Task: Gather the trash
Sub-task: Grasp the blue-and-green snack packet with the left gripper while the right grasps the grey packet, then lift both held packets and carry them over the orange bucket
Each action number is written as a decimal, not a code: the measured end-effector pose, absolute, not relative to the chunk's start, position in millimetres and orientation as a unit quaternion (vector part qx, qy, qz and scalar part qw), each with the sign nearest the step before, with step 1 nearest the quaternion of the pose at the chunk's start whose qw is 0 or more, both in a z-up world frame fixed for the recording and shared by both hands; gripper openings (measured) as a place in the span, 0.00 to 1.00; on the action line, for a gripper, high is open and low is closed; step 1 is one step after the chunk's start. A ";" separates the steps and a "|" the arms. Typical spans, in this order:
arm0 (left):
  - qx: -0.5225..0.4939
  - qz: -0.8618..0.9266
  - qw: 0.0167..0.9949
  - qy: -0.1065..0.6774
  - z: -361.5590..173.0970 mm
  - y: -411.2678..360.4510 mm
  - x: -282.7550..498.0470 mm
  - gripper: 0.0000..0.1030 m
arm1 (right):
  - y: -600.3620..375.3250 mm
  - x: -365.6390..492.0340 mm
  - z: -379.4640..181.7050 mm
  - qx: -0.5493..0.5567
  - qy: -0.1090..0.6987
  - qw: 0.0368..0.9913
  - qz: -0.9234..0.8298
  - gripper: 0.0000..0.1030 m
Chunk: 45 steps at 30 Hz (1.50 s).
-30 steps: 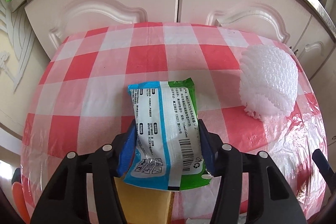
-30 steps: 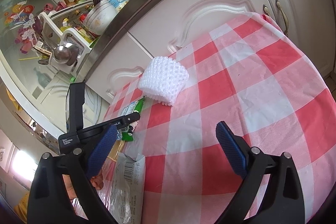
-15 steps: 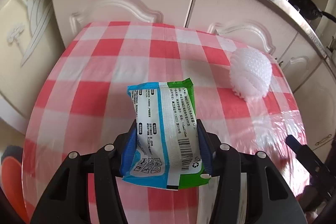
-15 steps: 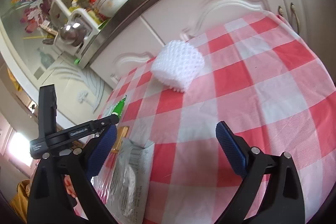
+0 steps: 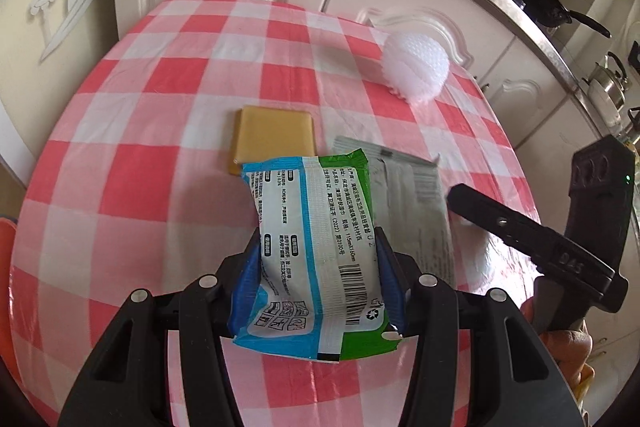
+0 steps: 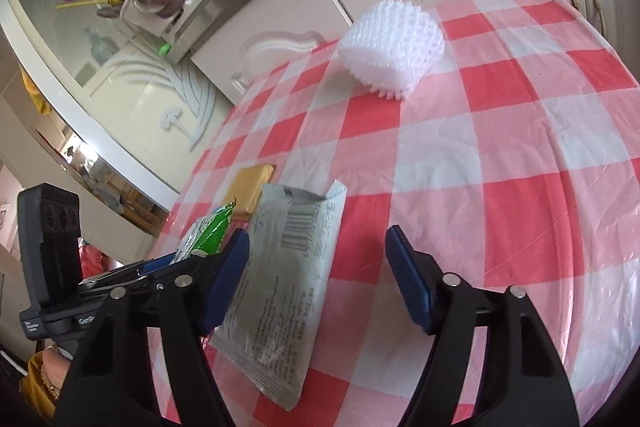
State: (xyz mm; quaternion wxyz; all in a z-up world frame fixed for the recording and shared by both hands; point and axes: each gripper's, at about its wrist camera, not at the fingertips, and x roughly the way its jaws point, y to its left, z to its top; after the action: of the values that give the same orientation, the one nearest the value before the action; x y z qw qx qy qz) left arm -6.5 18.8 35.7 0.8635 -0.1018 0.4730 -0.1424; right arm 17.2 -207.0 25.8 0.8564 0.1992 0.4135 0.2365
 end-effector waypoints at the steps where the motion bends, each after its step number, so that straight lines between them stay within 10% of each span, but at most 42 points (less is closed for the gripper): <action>1: -0.104 -0.146 0.861 0.475 33.1 17.4 -7.1 0.52 | -205.7 17.3 24.4 0.197 0.418 0.855 0.235 0.63; 15: -0.125 -0.166 0.855 0.476 20.0 20.5 -10.8 0.52 | -188.0 14.1 21.3 0.245 0.418 0.821 0.301 0.44; 24: -0.170 -0.179 0.850 0.466 17.2 32.1 -13.4 0.52 | -200.2 18.9 14.5 0.383 0.378 0.751 0.384 0.43; 38: -0.189 -0.191 0.853 0.446 11.7 39.8 -17.6 0.52 | -153.4 13.8 32.2 0.258 0.398 0.794 0.382 0.51; 45: -0.207 -0.195 0.850 0.443 9.6 48.2 -18.3 0.52 | -152.4 10.9 28.1 0.238 0.399 0.813 0.350 0.13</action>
State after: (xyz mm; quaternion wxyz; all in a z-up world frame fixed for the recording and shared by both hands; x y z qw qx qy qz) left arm -18.3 48.2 9.6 0.8500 -0.2073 0.4434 -0.1946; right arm 10.9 -152.4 28.1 0.8134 0.2376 0.3991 0.3503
